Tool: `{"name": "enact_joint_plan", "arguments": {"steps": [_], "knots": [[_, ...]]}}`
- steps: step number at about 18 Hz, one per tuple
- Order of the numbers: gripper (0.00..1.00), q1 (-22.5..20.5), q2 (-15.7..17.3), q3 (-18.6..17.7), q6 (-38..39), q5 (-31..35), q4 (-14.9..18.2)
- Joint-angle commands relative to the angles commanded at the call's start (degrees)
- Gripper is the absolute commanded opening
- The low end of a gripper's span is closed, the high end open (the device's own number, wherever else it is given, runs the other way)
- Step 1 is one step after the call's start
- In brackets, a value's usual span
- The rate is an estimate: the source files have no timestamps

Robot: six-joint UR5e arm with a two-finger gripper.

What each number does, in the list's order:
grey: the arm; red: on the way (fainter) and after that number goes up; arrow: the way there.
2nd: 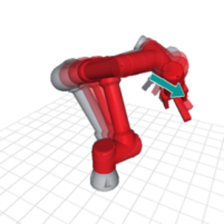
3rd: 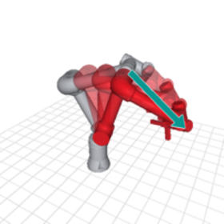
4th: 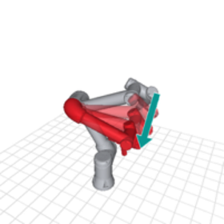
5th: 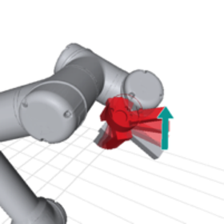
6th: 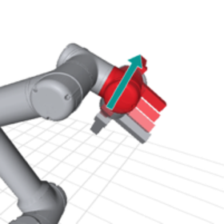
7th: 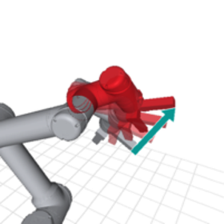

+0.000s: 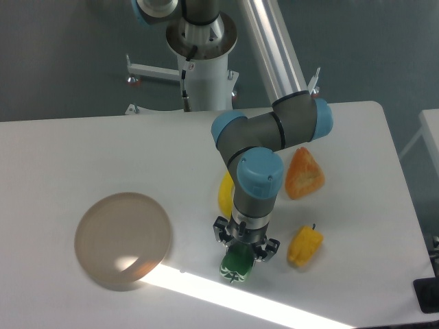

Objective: Place the green pepper on the table
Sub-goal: 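Lower the green pepper onto the table beside the yellow pepper, then open the gripper to release the green pepper and lift away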

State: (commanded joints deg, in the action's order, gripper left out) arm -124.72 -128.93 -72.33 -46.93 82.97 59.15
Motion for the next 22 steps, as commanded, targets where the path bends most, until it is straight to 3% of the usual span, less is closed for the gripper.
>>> {"name": "enact_joint_plan", "arguments": {"steps": [7, 22], "knots": [[0.39, 0.0, -0.18, -0.35, 0.09, 0.0, 0.0], [0.55, 0.0, -0.62, -0.26, -0.09, 0.0, -0.09]]}}
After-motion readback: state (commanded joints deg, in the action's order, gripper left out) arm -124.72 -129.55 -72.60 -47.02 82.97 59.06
